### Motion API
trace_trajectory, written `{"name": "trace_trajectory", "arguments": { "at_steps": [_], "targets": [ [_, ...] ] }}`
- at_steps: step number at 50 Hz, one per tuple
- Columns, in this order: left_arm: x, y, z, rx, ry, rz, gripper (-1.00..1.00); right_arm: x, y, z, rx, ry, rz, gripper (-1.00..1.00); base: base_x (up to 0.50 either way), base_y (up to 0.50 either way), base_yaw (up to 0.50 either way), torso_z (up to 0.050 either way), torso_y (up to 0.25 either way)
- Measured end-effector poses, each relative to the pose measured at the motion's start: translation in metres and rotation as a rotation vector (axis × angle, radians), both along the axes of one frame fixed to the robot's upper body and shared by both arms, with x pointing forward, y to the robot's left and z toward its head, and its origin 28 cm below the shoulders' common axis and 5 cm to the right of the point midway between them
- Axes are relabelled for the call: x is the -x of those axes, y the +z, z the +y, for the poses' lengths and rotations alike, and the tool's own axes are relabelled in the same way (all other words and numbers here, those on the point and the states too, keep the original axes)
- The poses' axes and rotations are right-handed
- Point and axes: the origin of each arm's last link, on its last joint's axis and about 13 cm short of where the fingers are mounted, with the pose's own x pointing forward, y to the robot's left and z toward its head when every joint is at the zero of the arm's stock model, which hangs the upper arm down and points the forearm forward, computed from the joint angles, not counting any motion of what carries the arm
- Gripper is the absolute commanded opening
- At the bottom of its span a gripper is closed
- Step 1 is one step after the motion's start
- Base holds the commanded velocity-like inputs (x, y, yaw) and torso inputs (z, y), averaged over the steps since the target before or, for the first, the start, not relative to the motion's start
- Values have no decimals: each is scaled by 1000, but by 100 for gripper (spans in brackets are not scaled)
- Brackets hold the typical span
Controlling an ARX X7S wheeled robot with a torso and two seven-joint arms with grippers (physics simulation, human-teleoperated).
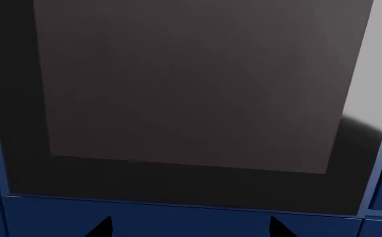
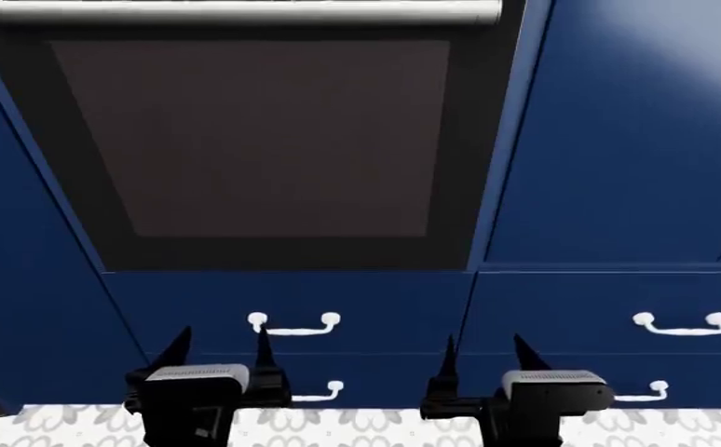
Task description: Open the microwave door
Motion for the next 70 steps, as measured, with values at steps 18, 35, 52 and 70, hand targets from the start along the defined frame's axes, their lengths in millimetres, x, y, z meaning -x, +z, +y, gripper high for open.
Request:
{"name": "trace_trajectory", "arguments": {
  "at_steps": [18,35,52,70],
  "targets": [
    [-33,105,8,-38,-39,-295,100,-34,97,-10,-20,-51,-265,100,0,0,0,50,0],
    [-34,250,25,-54,-52,-642,100,-28,236,-21,3,-42,-647,100,0,0,0,50,0],
    [-2,326,33,-94,-47,-823,100,0,305,-20,11,-18,-870,100,0,0,0,14,0],
    [12,344,33,-87,-44,-859,100,7,317,-16,15,20,-912,100,230,-180,0,0,0]
  ]
}}
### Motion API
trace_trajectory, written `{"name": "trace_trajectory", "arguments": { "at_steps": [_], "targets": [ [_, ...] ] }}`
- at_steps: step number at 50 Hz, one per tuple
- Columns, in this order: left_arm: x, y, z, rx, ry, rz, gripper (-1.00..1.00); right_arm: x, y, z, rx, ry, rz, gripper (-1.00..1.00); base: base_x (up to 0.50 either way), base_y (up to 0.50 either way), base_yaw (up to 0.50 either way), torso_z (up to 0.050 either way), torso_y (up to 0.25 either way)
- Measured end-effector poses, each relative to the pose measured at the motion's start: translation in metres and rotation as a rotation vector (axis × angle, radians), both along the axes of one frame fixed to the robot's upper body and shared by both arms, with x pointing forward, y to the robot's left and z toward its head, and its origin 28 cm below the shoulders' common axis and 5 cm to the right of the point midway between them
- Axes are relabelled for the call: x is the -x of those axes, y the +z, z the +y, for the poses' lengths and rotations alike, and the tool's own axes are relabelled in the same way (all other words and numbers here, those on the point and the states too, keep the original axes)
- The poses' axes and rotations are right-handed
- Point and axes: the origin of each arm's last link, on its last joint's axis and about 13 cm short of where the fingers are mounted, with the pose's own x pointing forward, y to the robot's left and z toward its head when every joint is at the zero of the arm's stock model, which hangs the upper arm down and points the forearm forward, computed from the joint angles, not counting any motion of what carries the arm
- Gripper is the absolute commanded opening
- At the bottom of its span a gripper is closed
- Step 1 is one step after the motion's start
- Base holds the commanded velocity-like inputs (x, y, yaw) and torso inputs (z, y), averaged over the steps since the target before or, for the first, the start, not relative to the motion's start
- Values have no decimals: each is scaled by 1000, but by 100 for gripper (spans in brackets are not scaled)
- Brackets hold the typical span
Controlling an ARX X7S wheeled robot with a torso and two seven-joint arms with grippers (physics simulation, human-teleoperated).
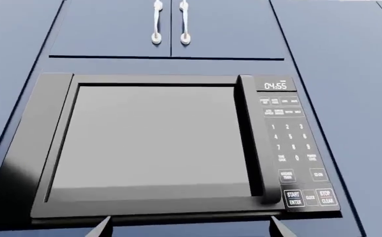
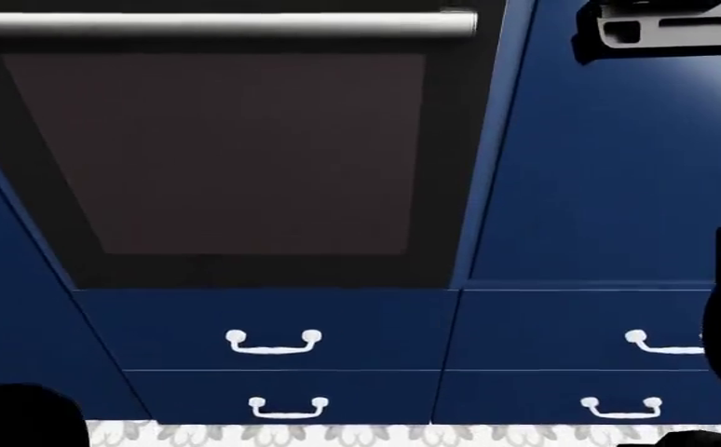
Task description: Open the microwave door
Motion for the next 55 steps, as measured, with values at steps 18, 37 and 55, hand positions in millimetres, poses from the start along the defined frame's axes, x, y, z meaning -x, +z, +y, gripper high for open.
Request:
{"name": "trace_trajectory", "arguments": {
  "at_steps": [18,37,55],
  "targets": [
    [2,3,-2,-3,-7,2,100,0,-2,-1,-3,4,11,100,472,-125,0,0,0],
    [3,5,-4,-17,-9,0,100,-1,-6,-1,-18,23,30,100,0,-460,0,0,0],
    [4,6,-5,-27,-9,-1,100,-1,-10,0,-13,30,35,100,172,-196,0,0,0]
  ]
}}
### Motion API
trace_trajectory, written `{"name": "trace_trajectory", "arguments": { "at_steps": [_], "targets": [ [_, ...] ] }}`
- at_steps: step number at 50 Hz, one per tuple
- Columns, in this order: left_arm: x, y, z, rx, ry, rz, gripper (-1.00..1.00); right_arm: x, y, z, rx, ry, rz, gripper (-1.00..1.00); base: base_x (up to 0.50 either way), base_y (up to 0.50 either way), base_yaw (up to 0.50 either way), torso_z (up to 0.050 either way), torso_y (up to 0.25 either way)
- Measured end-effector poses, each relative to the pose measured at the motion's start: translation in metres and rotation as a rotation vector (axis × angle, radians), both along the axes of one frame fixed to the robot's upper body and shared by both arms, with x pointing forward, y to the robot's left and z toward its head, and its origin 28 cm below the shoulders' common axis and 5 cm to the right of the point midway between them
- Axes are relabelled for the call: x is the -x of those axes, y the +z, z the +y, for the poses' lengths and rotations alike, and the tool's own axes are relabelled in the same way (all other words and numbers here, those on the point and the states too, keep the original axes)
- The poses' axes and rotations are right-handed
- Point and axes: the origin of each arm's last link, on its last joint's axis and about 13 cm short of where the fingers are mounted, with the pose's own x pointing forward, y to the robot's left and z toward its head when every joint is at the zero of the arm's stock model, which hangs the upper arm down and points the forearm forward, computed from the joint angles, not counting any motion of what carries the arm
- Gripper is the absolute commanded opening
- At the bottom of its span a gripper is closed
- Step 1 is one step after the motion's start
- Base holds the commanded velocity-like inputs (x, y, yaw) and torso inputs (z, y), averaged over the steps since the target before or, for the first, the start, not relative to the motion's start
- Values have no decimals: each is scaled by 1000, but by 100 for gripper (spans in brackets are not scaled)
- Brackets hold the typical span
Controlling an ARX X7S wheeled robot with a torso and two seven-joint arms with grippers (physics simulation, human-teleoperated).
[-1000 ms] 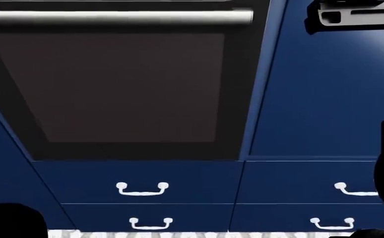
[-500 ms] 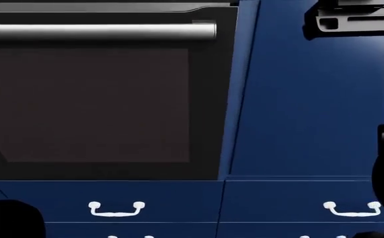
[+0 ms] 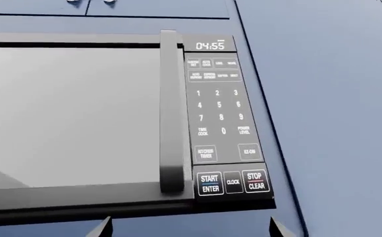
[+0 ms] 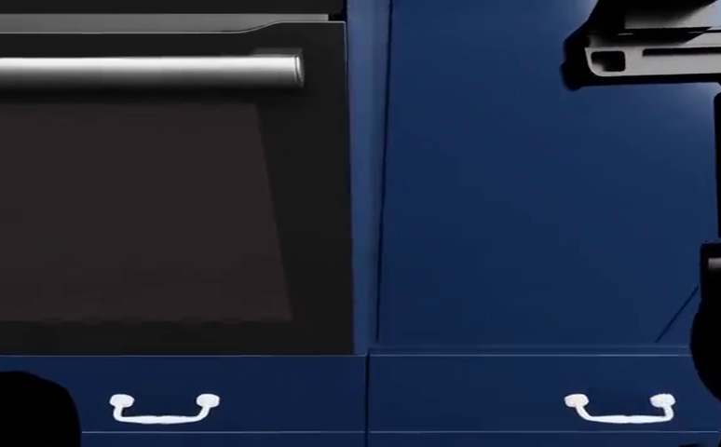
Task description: Open the microwave door
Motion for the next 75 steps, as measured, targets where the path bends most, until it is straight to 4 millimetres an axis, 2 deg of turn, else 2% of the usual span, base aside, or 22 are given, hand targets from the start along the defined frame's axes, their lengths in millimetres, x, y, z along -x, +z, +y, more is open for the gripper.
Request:
{"name": "trace_trajectory", "arguments": {
  "at_steps": [6,17,26,34,49,58,66,75],
  "targets": [
    [0,0,1,-1,5,1,100,0,-1,1,7,4,3,100,493,-3,0,0,3],
    [0,3,0,-10,11,0,100,0,-3,1,7,7,8,100,25,0,0,0,0],
    [0,15,1,-30,21,-8,100,1,-4,0,3,9,7,100,0,0,0,0,0],
    [-1,41,3,-56,47,4,100,3,-5,0,-3,15,5,100,0,0,0,0,0],
    [-8,112,9,-37,70,12,100,7,-5,2,-2,35,0,100,0,0,0,0,0],
    [-17,147,11,-17,86,32,100,8,-4,4,4,44,-3,100,0,0,0,0,0],
    [-29,169,12,-18,104,70,100,9,-3,6,7,49,-4,100,0,0,0,0,0],
    [-47,182,13,-34,125,123,100,9,-3,6,10,52,-3,100,0,0,0,0,0]
  ]
}}
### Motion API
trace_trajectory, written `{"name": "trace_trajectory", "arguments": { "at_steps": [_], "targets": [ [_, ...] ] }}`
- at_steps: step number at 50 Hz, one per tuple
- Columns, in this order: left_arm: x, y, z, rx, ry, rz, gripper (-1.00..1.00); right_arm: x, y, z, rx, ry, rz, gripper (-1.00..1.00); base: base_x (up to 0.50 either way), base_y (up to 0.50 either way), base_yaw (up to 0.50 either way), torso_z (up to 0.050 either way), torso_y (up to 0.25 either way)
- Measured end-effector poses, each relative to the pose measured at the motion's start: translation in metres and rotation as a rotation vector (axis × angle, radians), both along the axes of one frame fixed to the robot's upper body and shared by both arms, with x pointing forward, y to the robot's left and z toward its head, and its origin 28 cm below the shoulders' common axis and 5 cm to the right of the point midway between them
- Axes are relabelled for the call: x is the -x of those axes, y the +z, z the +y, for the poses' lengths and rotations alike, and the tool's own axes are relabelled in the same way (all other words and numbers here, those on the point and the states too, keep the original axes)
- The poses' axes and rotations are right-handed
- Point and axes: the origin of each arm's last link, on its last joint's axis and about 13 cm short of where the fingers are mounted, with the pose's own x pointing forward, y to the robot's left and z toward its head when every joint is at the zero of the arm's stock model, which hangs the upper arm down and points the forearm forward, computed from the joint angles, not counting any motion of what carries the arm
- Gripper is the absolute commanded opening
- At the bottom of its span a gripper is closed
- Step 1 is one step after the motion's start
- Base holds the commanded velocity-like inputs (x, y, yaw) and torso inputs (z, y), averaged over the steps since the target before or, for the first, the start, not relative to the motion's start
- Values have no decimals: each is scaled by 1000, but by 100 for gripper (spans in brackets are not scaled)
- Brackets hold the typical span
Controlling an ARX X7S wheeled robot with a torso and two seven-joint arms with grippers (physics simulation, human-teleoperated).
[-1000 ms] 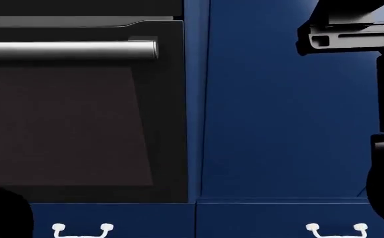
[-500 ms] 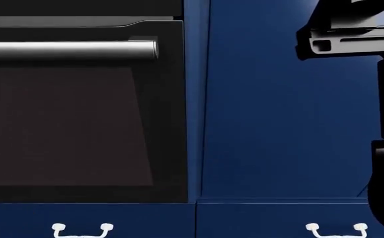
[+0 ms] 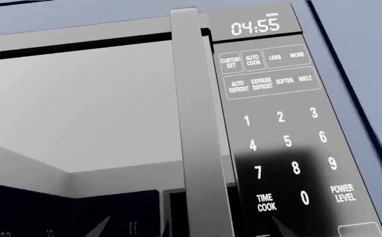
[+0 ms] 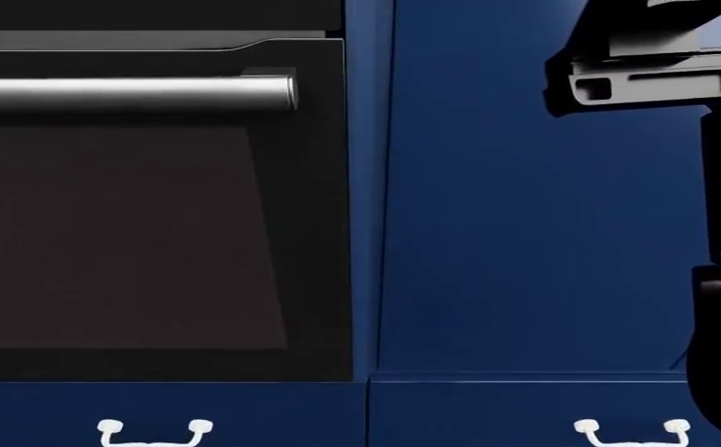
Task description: Open the microwave door
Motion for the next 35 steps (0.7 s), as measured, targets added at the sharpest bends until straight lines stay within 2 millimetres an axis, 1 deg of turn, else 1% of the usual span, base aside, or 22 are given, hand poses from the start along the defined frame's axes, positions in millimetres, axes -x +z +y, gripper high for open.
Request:
{"name": "trace_trajectory", "arguments": {
  "at_steps": [12,24,35],
  "targets": [
    [-22,4,1,-6,-7,73,100,0,2,2,8,4,0,100,0,0,0,0,0],
    [-40,0,-3,-29,-10,128,100,-1,2,2,12,4,0,100,0,0,0,0,0],
    [-53,-5,-5,-47,-5,163,100,-1,2,1,13,2,1,100,0,0,0,0,0]
  ]
}}
